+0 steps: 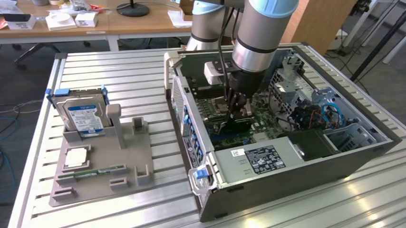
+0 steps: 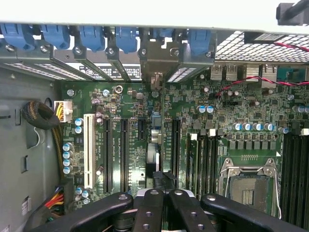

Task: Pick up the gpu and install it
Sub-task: 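Press down on the gpu until it lock into place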

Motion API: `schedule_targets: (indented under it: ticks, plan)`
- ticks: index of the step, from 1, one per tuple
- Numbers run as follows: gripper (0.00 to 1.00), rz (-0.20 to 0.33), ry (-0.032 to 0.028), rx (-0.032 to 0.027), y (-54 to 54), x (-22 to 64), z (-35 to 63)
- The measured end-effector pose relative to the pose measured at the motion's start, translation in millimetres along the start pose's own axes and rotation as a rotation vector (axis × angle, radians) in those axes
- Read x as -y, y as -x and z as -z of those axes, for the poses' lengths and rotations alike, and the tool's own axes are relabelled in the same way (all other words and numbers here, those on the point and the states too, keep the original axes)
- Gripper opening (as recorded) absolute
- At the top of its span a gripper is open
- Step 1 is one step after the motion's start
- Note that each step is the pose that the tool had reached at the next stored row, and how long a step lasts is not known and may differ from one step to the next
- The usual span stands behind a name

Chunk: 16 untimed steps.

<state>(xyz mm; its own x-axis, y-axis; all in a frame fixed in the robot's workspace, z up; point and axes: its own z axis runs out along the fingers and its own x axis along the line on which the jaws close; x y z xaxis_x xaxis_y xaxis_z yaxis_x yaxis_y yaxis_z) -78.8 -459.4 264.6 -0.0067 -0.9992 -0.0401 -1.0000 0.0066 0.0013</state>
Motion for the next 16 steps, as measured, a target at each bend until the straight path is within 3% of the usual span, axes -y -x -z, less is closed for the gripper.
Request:
schedule_targets:
  ticks: [16]
  plan:
    - [0.10, 0.000, -0.0001, -0.0002, 0.0, -0.2, -1.4]
